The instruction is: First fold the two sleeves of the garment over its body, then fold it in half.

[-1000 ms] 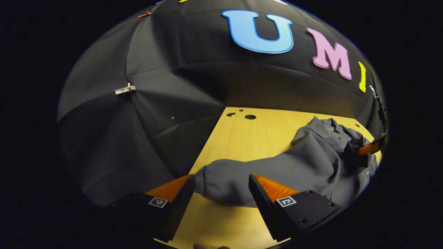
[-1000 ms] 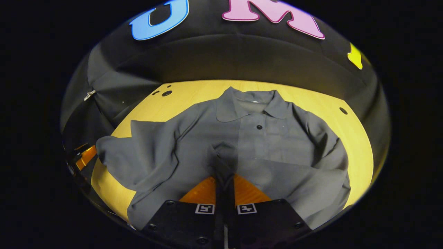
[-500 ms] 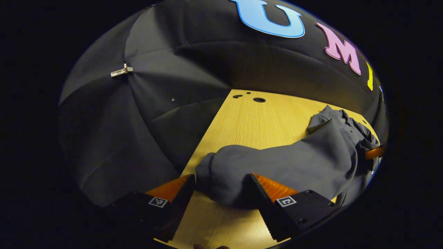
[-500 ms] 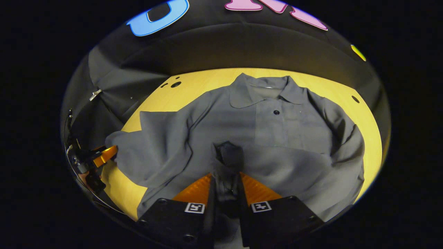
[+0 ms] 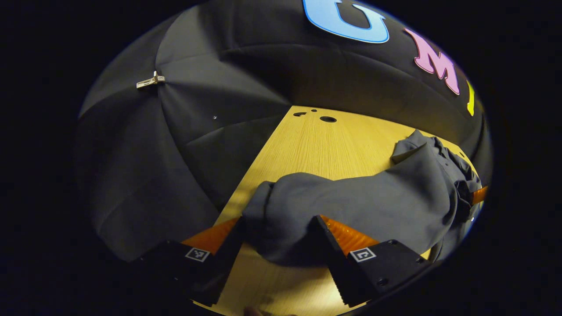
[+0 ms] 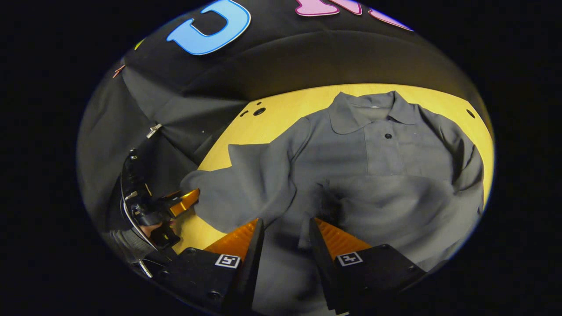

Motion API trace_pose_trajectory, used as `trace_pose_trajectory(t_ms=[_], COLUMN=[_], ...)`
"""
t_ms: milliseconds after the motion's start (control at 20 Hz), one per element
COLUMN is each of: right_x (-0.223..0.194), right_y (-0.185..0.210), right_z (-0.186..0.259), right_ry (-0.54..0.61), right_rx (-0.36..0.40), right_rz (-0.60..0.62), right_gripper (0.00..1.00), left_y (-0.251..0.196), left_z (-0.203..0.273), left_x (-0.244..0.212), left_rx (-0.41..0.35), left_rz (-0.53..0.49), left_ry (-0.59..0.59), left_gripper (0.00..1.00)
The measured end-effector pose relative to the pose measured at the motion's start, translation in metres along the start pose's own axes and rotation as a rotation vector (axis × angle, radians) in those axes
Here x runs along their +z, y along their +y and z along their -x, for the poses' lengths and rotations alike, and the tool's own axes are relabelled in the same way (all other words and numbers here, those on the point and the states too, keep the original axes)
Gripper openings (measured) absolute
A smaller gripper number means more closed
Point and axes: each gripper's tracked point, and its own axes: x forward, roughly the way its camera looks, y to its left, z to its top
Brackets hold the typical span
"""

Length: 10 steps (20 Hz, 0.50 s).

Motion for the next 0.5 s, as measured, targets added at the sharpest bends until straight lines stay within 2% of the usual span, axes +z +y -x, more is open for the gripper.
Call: trace_pose_trajectory(t_ms=[50, 100, 150, 200, 250, 300, 400, 500], right_x=[0.001, 0.001, 0.003, 0.006, 0.009, 0.01, 0.012, 0.016], right_y=[-0.002, -0.005, -0.013, -0.02, -0.029, -0.038, -0.057, -0.074], right_z=[0.006, 0.014, 0.022, 0.03, 0.039, 0.049, 0.069, 0.089], right_ry=[-0.008, -0.017, -0.031, -0.05, -0.069, -0.087, -0.112, -0.14], right_rx=[-0.002, -0.006, -0.018, -0.03, -0.048, -0.067, -0.093, -0.11], right_rz=[-0.007, -0.014, -0.019, -0.021, -0.024, -0.028, -0.042, -0.055], right_gripper=[0.64, 0.52, 0.52, 0.65, 0.65, 0.64, 0.64, 0.64], left_y=[-0.008, -0.016, -0.021, -0.027, -0.028, -0.025, -0.027, -0.035], left_z=[-0.001, -0.002, -0.003, -0.003, -0.002, -0.001, 0.008, 0.022], left_x=[0.0, 0.001, 0.004, 0.006, 0.006, 0.007, 0.011, 0.025], left_rx=[-0.037, -0.079, -0.088, -0.084, -0.07, -0.042, 0.014, 0.027], left_rz=[-0.032, -0.066, -0.091, -0.111, -0.128, -0.147, -0.176, -0.165], left_ry=[0.01, 0.02, 0.028, 0.04, 0.063, 0.077, 0.089, 0.029], left_gripper=[0.99, 0.78, 0.57, 0.36, 0.15, 0.09, 0.06, 0.06])
